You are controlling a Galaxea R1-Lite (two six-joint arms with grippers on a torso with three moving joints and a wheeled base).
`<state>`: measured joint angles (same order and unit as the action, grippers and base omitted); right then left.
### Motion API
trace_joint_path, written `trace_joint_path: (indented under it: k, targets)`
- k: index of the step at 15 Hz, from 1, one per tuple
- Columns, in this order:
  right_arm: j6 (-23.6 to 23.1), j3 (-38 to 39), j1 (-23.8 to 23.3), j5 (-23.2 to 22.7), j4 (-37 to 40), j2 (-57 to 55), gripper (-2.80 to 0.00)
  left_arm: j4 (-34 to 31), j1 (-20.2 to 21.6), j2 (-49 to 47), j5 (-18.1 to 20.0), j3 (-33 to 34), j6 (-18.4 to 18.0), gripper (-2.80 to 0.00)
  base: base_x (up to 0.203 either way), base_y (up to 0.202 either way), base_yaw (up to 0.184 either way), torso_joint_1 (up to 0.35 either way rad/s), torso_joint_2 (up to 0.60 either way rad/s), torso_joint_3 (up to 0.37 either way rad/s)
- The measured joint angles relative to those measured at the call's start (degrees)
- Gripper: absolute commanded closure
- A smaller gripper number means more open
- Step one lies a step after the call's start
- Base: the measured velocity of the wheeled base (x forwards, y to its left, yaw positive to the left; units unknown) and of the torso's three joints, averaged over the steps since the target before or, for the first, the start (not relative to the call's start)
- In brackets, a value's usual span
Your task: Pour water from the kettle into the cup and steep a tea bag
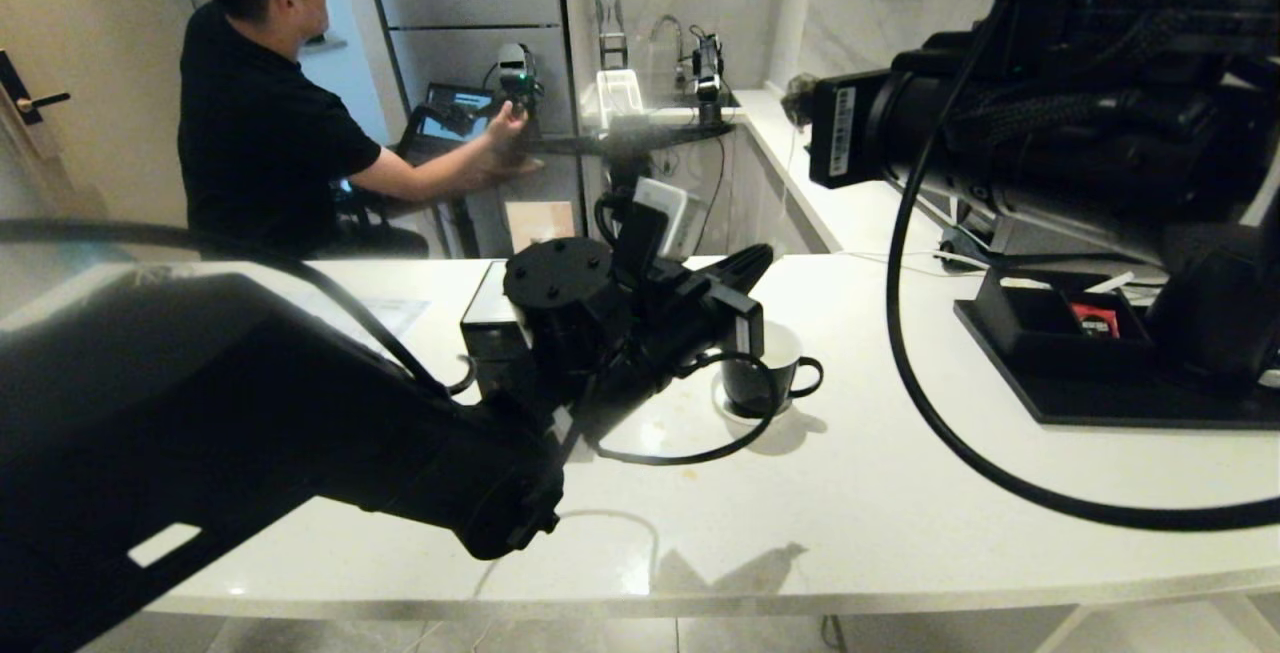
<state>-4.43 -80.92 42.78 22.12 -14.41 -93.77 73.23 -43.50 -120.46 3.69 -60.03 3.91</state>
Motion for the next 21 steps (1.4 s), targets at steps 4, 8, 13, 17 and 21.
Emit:
trace_joint_path:
  k: [4, 8, 13, 17, 21]
  targets:
    - [0.00, -0.33, 0.08, -0.13, 0.00, 0.09, 0.00, -0.01, 0.00, -0.05, -0.09, 0.00, 0.01, 0.00, 0.000, 0.000, 0.000, 0.000, 0.00, 0.000]
    - [-0.09, 0.16, 0.08, -0.14, 0.00, 0.38, 0.00, 0.00, 0.00, -0.05, -0.11, 0.00, 0.00, 0.00, 0.000, 0.000, 0.000, 0.000, 0.00, 0.000]
    - [-0.11, 0.94, 0.26, -0.24, 0.00, 0.59, 0.00, -0.02, 0.04, -0.05, -0.12, 0.00, -0.01, 0.00, 0.000, 0.000, 0.000, 0.000, 0.00, 0.000]
    - [-0.10, 1.10, 0.68, -0.26, 0.00, 0.78, 0.00, -0.02, 0.09, -0.05, -0.15, 0.00, 0.00, 0.00, 0.000, 0.000, 0.000, 0.000, 0.00, 0.000]
    - [-0.01, 1.21, 0.70, -0.26, 0.00, 0.78, 0.00, 0.00, 0.04, -0.02, -0.17, 0.00, -0.15, -2.80, 0.000, 0.000, 0.000, 0.000, 0.00, 0.000]
